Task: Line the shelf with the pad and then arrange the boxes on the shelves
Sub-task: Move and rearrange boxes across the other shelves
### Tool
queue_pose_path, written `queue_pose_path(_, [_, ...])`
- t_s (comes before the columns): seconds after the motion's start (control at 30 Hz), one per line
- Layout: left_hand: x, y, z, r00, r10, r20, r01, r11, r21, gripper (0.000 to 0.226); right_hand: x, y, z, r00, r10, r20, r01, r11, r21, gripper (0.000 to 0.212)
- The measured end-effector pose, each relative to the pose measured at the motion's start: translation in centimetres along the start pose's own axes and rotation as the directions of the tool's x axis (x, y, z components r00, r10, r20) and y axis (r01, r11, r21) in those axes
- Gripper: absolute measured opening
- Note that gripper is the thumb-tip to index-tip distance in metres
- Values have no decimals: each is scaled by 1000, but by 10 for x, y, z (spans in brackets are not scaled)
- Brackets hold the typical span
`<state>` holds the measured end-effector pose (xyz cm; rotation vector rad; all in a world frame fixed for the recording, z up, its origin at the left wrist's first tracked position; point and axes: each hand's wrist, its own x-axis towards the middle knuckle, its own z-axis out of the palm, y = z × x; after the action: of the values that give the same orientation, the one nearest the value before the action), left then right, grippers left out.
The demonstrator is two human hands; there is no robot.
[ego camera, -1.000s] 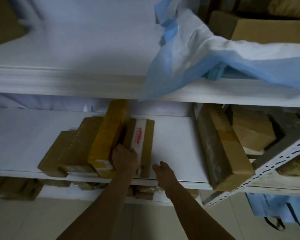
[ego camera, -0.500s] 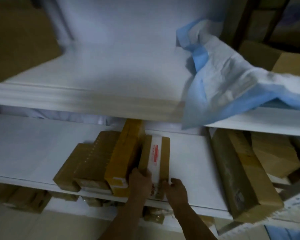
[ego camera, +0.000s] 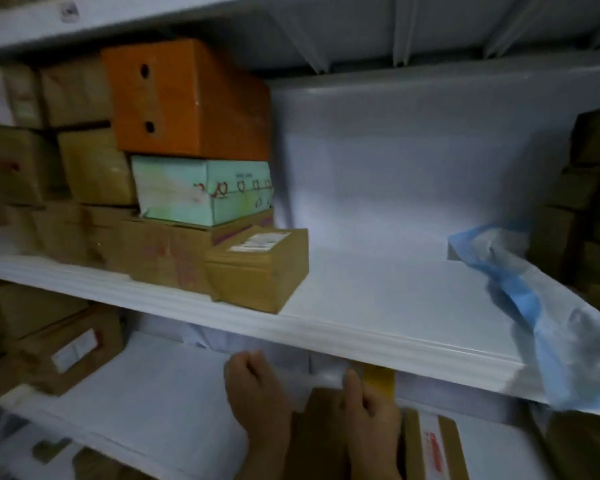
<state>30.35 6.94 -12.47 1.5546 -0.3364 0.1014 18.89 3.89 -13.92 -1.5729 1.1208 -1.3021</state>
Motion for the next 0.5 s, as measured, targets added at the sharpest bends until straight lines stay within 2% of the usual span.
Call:
queue_pose_path(0.1, [69, 27, -25, 983, 167, -74, -168, 986, -5, 29, 11, -60, 45, 984, -166, -71, 172, 981, 87, 28])
queue_pose_path(0.13, [92, 34, -30, 984, 175, -30, -175, 985, 10, 33, 17, -82, 57, 976, -208, -61, 212, 974, 84, 18])
queue_pose_path(0.17, [114, 36, -33, 984, 168, 54, -169, 985, 20, 38, 25, -103, 67, 975, -223, -18, 224, 973, 55, 17])
queue_pose_path(0.27, [158, 40, -28, 922, 133, 364, -145, 989, 8, 45, 50, -131, 86, 973, -73, 218, 71, 997, 18, 36])
queue_pose_path(0.37, [168, 46, -23, 881, 82, 465, -80, 996, -26, 46, 55, -137, 97, 912, 135, 386, -180, 980, 83, 55])
queue_pose_path(0.43, [166, 50, -22, 889, 70, 452, -76, 997, -4, 53, 54, -137, 98, 917, 169, 361, -219, 970, 104, 56])
queue_pose_path(0.5, [163, 53, -25, 882, 38, 470, -39, 999, -7, 59, 52, -139, 96, 946, 198, 256, -237, 963, 128, 49])
